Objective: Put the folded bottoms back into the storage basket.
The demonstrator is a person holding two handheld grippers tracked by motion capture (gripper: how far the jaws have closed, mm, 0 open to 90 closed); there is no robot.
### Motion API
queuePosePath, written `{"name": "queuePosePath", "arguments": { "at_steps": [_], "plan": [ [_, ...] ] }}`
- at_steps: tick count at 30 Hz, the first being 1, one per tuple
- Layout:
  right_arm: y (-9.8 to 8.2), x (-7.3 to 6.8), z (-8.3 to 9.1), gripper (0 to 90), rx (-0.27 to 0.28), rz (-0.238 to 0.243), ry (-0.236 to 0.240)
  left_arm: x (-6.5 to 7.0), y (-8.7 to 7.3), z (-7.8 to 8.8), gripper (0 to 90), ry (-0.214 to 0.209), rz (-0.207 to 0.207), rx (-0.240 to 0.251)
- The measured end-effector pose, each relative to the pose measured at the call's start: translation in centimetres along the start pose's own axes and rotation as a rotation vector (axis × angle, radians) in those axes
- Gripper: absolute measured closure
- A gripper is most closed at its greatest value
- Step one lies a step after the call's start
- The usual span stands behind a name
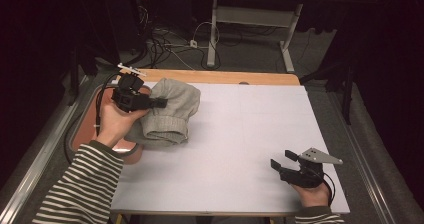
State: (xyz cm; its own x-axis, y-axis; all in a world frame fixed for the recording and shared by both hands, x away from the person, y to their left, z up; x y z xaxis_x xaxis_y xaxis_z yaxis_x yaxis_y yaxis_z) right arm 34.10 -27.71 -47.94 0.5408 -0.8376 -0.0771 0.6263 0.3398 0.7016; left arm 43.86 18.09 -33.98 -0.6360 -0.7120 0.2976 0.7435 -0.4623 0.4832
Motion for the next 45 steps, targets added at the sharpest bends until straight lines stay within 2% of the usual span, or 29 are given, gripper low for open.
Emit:
{"name": "queuePosePath", "arguments": {
  "at_steps": [29,34,45],
  "plan": [
    [0.0,0.0,-0.1,31.0,-0.004,0.000,0.001,-1.9,-1.9,4.1,67.7,0.022,0.054,0.041],
    [0.0,0.0,-0.1,31.0,-0.008,-0.001,0.000,-2.2,-2.4,4.7,67.8,0.039,0.050,0.043],
    [0.0,-0.1,-0.1,30.9,-0.008,0.002,-0.001,-3.3,-3.8,6.3,67.8,0.062,0.075,0.057]
  ]
}}
Point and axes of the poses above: each handheld gripper's, and its own axes: z roughly backward along the jaws, y roughly out of its top, x roughly to its right, the point moved 4 cm from there along -z, roughly forward along the jaws, and after that the axes turned 14 degrees about -x, right-handed, at the moved point
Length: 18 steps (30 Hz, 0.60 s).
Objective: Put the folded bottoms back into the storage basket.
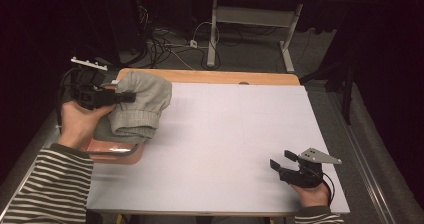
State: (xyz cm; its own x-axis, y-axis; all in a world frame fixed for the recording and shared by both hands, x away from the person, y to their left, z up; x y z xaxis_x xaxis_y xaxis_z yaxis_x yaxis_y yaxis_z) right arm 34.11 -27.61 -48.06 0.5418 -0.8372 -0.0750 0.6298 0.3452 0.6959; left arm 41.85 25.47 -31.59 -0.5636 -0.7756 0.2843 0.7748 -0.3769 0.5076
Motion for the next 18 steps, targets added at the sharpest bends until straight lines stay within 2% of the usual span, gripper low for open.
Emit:
{"name": "queuePosePath", "arguments": {
  "at_steps": [10,18],
  "plan": [
    [0.0,0.0,-0.1,31.0,-0.003,0.000,-0.004,-2.1,-1.7,1.3,67.8,0.043,0.052,0.013],
    [0.0,0.0,-0.1,30.9,-0.004,-0.001,-0.003,-4.0,-2.7,0.7,67.6,0.110,0.096,0.006]
  ]
}}
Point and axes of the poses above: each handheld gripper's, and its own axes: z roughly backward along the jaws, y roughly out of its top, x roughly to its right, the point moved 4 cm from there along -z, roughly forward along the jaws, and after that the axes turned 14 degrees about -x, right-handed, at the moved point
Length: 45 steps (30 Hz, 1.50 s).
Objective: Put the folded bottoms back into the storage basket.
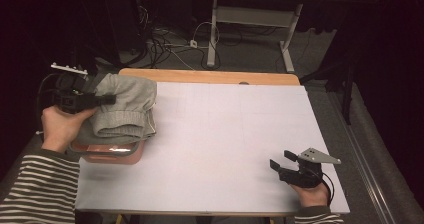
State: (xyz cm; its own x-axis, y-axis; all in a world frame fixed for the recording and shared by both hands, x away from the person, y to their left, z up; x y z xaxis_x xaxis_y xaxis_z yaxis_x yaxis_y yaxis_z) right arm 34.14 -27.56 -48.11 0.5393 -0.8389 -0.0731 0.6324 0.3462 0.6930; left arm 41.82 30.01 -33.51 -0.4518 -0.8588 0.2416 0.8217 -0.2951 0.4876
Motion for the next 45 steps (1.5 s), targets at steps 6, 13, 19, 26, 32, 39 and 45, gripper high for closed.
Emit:
{"name": "queuePosePath", "arguments": {
  "at_steps": [6,13,19,26,32,39,45],
  "plan": [
    [0.0,0.0,-0.1,30.9,0.000,0.003,0.000,-1.1,-0.3,-0.8,67.6,0.040,0.021,-0.012],
    [0.0,0.0,-0.1,31.0,0.000,0.003,0.001,-2.4,-1.0,-1.7,67.5,0.071,0.050,-0.026],
    [0.0,0.0,-0.1,30.9,0.000,0.003,0.000,-3.3,-1.6,-2.3,67.5,0.090,0.068,-0.030],
    [0.0,0.0,0.0,31.0,0.004,0.003,-0.002,-4.1,-2.1,-3.2,67.5,0.103,0.089,-0.027],
    [0.0,0.0,-0.1,31.0,0.002,0.004,0.000,-4.7,-2.6,-3.9,67.4,0.102,0.110,-0.036],
    [0.0,0.0,-0.1,31.0,-0.001,0.003,0.000,-5.5,-2.9,-5.0,67.2,0.116,0.131,-0.071],
    [0.0,0.0,-0.1,31.0,-0.001,0.004,0.001,-6.0,-3.1,-5.9,67.2,0.120,0.146,-0.092]
  ]
}}
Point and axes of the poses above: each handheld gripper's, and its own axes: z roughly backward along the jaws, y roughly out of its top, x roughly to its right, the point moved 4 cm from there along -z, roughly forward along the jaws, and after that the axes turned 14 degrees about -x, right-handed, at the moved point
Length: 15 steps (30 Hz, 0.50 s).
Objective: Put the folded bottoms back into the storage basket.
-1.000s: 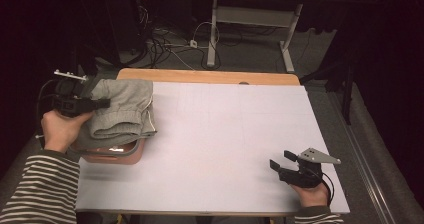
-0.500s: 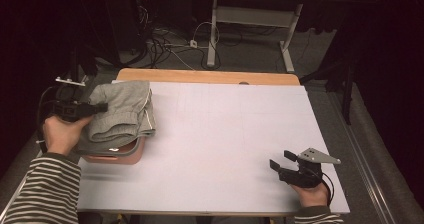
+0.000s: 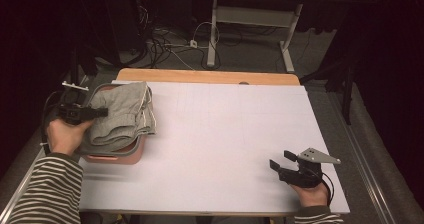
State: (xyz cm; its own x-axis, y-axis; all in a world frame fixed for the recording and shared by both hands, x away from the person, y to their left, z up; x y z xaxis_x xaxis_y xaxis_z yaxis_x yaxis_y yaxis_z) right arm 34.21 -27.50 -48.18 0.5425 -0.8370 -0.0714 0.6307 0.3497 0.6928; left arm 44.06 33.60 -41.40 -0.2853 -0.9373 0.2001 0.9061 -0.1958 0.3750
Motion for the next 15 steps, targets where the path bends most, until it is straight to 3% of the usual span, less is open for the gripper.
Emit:
{"name": "queuePosePath", "arguments": {
  "at_steps": [15],
  "plan": [
    [0.0,0.0,0.0,30.9,-0.003,-0.001,-0.001,-0.4,0.3,-2.5,66.6,0.023,0.017,-0.064]
  ]
}}
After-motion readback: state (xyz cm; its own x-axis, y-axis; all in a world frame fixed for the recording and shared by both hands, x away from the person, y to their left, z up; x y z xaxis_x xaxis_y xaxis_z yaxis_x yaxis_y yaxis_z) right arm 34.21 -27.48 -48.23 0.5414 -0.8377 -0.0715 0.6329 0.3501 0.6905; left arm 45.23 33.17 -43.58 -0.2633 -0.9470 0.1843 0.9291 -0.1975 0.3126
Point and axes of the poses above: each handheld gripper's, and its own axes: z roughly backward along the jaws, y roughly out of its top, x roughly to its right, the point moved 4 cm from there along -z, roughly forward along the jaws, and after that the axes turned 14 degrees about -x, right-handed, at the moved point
